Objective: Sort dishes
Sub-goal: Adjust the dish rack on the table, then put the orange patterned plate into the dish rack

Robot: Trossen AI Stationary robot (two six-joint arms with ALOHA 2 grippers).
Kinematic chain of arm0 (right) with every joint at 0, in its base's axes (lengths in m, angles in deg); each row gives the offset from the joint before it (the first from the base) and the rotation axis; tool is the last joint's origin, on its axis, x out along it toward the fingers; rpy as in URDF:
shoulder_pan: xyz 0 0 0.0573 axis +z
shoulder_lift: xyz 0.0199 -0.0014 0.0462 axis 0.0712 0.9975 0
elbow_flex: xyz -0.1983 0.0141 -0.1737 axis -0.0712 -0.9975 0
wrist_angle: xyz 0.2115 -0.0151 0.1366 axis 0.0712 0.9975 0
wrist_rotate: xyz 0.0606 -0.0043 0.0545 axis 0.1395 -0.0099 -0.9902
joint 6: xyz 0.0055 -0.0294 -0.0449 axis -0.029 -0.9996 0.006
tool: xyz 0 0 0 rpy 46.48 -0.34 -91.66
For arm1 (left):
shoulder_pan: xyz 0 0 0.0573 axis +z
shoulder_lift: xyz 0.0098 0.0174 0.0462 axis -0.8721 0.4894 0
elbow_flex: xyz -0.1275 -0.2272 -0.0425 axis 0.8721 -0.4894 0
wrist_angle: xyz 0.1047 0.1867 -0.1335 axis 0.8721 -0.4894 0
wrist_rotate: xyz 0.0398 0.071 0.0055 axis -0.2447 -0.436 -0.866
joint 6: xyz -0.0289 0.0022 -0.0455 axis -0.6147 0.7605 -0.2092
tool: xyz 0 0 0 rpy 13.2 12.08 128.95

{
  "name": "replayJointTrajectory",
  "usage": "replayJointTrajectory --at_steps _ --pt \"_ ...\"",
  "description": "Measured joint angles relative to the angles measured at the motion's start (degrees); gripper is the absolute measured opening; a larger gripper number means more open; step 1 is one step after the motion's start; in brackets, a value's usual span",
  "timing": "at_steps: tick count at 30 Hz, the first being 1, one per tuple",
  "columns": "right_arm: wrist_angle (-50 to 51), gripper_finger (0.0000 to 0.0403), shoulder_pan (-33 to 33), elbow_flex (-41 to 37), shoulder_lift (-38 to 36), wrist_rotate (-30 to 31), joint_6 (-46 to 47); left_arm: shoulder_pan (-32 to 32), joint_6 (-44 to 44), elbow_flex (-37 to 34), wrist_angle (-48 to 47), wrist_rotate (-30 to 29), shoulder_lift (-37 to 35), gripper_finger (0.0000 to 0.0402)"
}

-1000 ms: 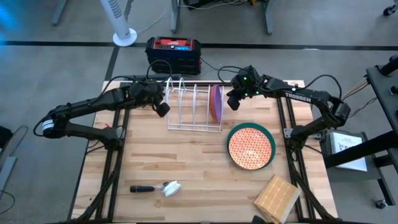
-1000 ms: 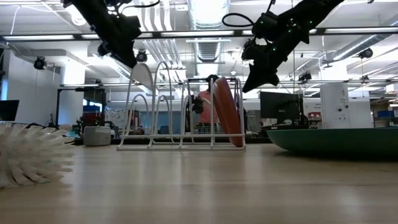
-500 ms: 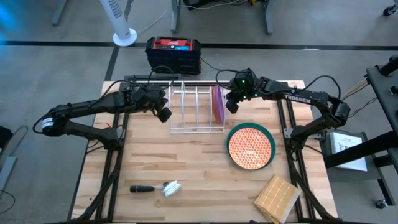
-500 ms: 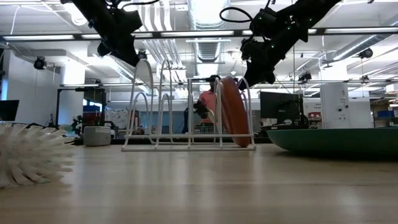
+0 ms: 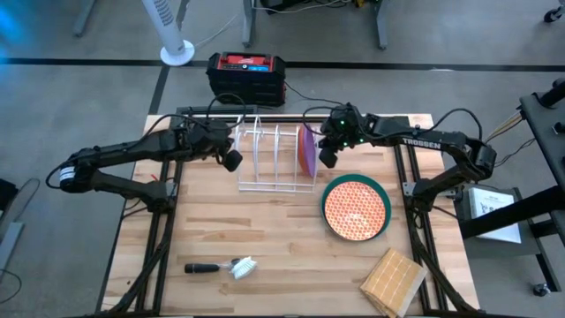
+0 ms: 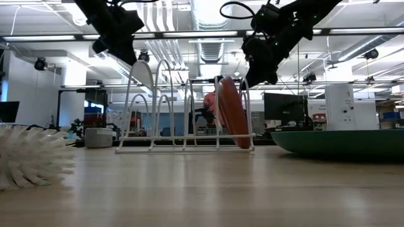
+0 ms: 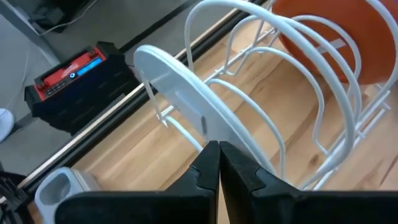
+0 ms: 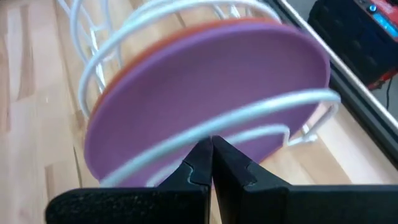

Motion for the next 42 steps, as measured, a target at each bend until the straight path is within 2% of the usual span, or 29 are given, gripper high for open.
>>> replayJointTrajectory --at_steps 9,12,18,22,27,35,42 --pt "13.9 0.0 0.0 -0.2 -0.5 11.7 1.1 -0.9 -3.8 0.0 -5.1 -2.2 -3.0 0.0" --pt "17.7 0.0 0.0 -1.2 -2.2 13.5 2.3 -2.6 -5.3 0.0 -4.6 -1.5 -5.1 0.0" --pt "21.3 0.0 0.9 -5.4 -11.1 13.6 7.7 -14.2 -2.7 -0.3 9.1 -0.4 -5.7 0.0" --pt "22.2 0.0 3.3 -9.7 -19.4 13.6 13.2 -21.9 2.1 -0.2 17.7 -1.8 -1.6 0.0" --pt "22.7 0.0 7.6 -15.6 -27.6 13.5 20.4 -26.3 4.7 0.0 20.5 -6.7 3.9 0.0" --pt "29.4 0.0 14.1 -19.4 -33.7 11.6 29.4 -28.4 9.2 0.0 27.5 -3.4 15.3 0.0" --pt "33.2 0.0 17.5 -21.7 -34.1 11.6 31.8 -30.0 12.9 0.0 47.9 1.2 28.4 0.0"
